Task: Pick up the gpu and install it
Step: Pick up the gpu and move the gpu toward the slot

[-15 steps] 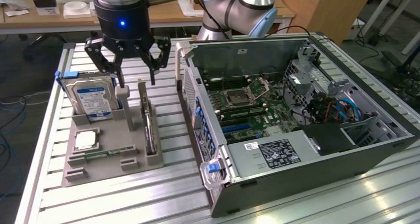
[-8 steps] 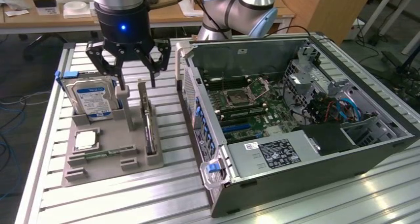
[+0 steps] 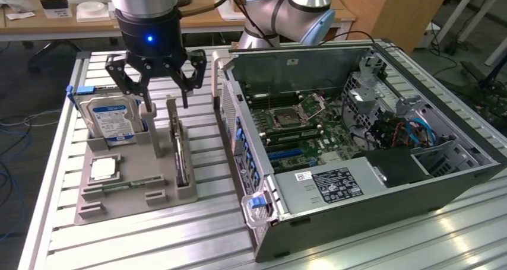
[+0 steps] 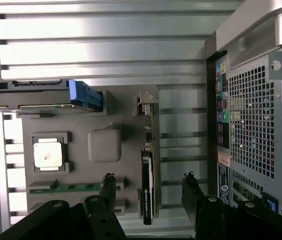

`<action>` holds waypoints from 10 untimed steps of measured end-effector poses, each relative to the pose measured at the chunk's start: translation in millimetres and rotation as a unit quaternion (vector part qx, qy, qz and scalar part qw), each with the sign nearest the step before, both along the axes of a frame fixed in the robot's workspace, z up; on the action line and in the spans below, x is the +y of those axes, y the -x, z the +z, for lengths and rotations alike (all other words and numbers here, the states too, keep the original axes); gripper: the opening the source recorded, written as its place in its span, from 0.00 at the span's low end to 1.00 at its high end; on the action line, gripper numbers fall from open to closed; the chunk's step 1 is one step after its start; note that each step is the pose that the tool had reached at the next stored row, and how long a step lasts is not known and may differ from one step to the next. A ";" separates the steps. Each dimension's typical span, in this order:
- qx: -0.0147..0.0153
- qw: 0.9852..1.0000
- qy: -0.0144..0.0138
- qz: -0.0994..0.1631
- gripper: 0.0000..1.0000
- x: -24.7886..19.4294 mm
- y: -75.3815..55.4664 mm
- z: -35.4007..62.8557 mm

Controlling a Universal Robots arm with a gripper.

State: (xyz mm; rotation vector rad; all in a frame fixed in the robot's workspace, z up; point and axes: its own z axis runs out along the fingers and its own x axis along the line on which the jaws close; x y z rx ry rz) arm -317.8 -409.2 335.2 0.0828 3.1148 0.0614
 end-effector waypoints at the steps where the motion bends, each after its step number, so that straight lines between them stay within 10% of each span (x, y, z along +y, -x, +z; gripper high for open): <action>1: 0.000 1.000 0.000 0.000 0.65 0.0 0.0 -0.9; 10: -0.001 1.000 0.000 0.000 0.65 0.0 0.0 -9.7</action>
